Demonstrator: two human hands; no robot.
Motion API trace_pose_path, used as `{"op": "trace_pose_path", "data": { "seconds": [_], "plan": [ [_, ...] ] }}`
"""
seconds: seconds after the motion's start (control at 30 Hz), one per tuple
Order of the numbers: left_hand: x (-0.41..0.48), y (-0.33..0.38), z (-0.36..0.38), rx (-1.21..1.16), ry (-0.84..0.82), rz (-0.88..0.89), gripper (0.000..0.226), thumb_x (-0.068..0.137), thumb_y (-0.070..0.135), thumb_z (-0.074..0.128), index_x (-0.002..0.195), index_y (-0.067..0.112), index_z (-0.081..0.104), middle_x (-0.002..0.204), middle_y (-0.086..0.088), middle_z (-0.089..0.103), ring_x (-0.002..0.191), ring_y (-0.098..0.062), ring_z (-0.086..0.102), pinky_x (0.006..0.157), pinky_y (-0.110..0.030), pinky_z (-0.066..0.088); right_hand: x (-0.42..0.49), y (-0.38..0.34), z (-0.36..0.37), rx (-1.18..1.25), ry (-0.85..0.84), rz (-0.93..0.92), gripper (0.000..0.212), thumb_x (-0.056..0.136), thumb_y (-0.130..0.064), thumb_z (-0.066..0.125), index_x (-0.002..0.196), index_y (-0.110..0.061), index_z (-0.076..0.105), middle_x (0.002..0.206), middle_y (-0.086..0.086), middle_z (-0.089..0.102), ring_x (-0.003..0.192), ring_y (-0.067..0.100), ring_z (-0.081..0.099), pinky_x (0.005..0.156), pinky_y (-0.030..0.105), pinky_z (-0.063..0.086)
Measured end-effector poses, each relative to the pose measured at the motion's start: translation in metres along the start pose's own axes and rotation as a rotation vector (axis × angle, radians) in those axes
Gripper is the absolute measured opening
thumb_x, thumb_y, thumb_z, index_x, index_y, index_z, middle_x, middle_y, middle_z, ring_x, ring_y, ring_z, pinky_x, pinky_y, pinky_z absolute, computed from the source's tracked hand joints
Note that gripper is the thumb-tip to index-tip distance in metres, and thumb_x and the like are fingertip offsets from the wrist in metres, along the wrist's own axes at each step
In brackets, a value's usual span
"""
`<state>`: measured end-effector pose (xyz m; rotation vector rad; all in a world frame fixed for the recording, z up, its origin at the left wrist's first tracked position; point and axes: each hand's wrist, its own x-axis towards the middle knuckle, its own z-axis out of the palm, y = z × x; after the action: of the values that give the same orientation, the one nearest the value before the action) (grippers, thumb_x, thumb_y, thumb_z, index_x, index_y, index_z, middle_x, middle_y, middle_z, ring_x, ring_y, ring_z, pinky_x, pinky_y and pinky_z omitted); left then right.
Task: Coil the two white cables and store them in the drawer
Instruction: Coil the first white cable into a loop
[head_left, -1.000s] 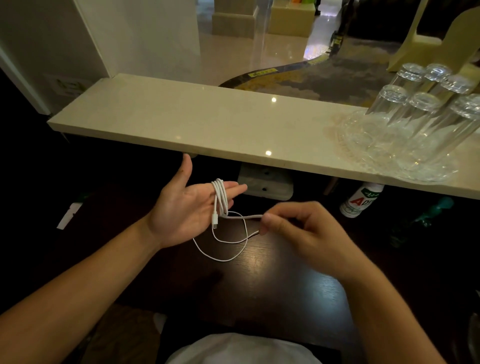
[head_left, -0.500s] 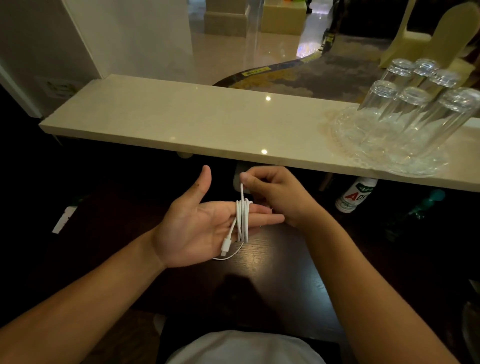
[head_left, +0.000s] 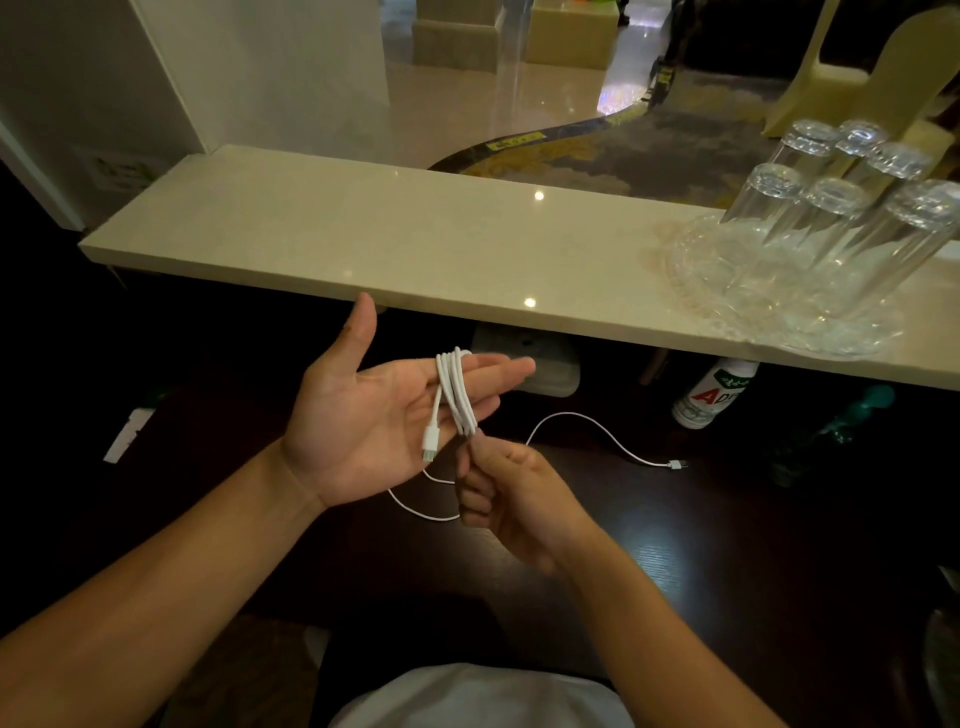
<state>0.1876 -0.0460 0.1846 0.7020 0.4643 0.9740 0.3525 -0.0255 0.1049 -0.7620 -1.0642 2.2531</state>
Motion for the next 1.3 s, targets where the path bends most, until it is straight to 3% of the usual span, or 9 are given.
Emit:
{"op": "trace_pose_path", "data": {
  "seconds": [0.23, 0.4, 0.5, 0.63, 0.83, 0.93, 1.07, 1.2, 1.3],
  "plan": [
    [0.004, -0.003, -0.008, 0.106, 0.17, 0.035, 0.104, 0.084, 0.078, 0.008, 0.146, -0.004, 0.026, 0.148, -0.013, 0.047, 0.142, -0.018, 0.037, 0.12, -0.037, 0.014, -0.018, -0.001, 0.013, -0.238, 0.115, -0.074, 0.029, 0.1, -0.023, 0.047, 0.087, -0.005, 0.066, 0.059, -0.003, 0.037, 0.055, 0.012, 0.03, 0.053, 0.026, 0.027],
    [0.004, -0.005, -0.014, 0.182, 0.203, 0.004, 0.102, 0.084, 0.077, 0.007, 0.146, -0.003, 0.026, 0.149, -0.011, 0.048, 0.144, -0.015, 0.034, 0.12, -0.035, 0.015, -0.026, -0.008, 0.02, -0.733, 0.225, -0.171, 0.026, 0.099, -0.025, 0.05, 0.088, -0.014, 0.072, 0.047, -0.012, 0.04, 0.046, 0.004, 0.033, 0.052, 0.028, 0.03],
    [0.005, -0.008, -0.013, 0.277, 0.208, -0.041, 0.1, 0.083, 0.074, 0.008, 0.148, 0.0, 0.026, 0.15, -0.005, 0.047, 0.145, -0.013, 0.03, 0.119, -0.033, 0.017, -0.031, -0.02, 0.025, -1.019, 0.197, -0.228, 0.024, 0.099, -0.024, 0.05, 0.086, -0.015, 0.069, 0.045, -0.01, 0.043, 0.043, 0.008, 0.038, 0.047, 0.018, 0.029],
    [0.005, -0.015, -0.009, 0.412, 0.215, -0.123, 0.095, 0.082, 0.071, 0.008, 0.15, 0.007, 0.027, 0.15, 0.004, 0.046, 0.133, 0.002, 0.043, 0.105, -0.022, 0.035, -0.034, -0.037, 0.03, -1.288, 0.162, -0.249, 0.03, 0.098, -0.023, 0.051, 0.069, -0.013, 0.055, 0.053, -0.007, 0.045, 0.048, 0.012, 0.043, 0.048, 0.018, 0.03],
    [0.004, -0.024, -0.006, 0.5, 0.216, -0.148, 0.087, 0.085, 0.063, 0.011, 0.148, 0.008, 0.031, 0.15, 0.001, 0.047, 0.131, -0.003, 0.049, 0.1, -0.016, 0.045, -0.029, -0.062, 0.032, -1.464, 0.08, -0.223, 0.029, 0.095, -0.019, 0.052, 0.068, -0.011, 0.057, 0.055, -0.004, 0.048, 0.048, 0.011, 0.042, 0.049, 0.022, 0.032],
    [0.003, -0.028, -0.008, 0.501, 0.21, -0.135, 0.082, 0.089, 0.061, 0.012, 0.143, 0.007, 0.04, 0.14, -0.003, 0.056, 0.126, -0.012, 0.054, 0.101, -0.026, 0.045, -0.024, -0.071, 0.031, -1.518, 0.003, -0.225, 0.025, 0.094, -0.021, 0.052, 0.083, -0.007, 0.07, 0.065, 0.006, 0.061, 0.055, 0.015, 0.051, 0.057, 0.033, 0.045],
    [0.001, -0.034, -0.011, 0.54, 0.148, -0.127, 0.078, 0.097, 0.057, 0.008, 0.135, 0.002, 0.049, 0.125, -0.015, 0.058, 0.117, -0.02, 0.054, 0.102, -0.033, 0.039, -0.017, -0.079, 0.029, -1.557, -0.048, -0.167, 0.028, 0.092, -0.025, 0.056, 0.079, -0.007, 0.071, 0.068, 0.01, 0.066, 0.059, 0.024, 0.06, 0.059, 0.037, 0.05],
    [-0.001, -0.04, -0.01, 0.528, 0.124, -0.194, 0.078, 0.097, 0.056, 0.004, 0.133, 0.006, 0.052, 0.117, -0.004, 0.066, 0.113, -0.01, 0.059, 0.098, -0.028, 0.038, -0.014, -0.081, 0.029, -1.463, -0.028, -0.137, 0.02, 0.085, -0.021, 0.065, 0.068, -0.015, 0.072, 0.058, 0.001, 0.064, 0.05, 0.018, 0.059, 0.05, 0.031, 0.049],
    [-0.001, -0.04, -0.009, 0.545, 0.13, -0.194, 0.084, 0.097, 0.057, 0.001, 0.134, 0.001, 0.05, 0.125, -0.027, 0.055, 0.116, -0.023, 0.055, 0.102, -0.033, 0.039, -0.017, -0.079, 0.029, -1.383, 0.03, -0.113, 0.013, 0.085, -0.019, 0.068, 0.078, -0.011, 0.076, 0.057, -0.002, 0.066, 0.047, 0.009, 0.063, 0.045, 0.02, 0.053]
  ]
}}
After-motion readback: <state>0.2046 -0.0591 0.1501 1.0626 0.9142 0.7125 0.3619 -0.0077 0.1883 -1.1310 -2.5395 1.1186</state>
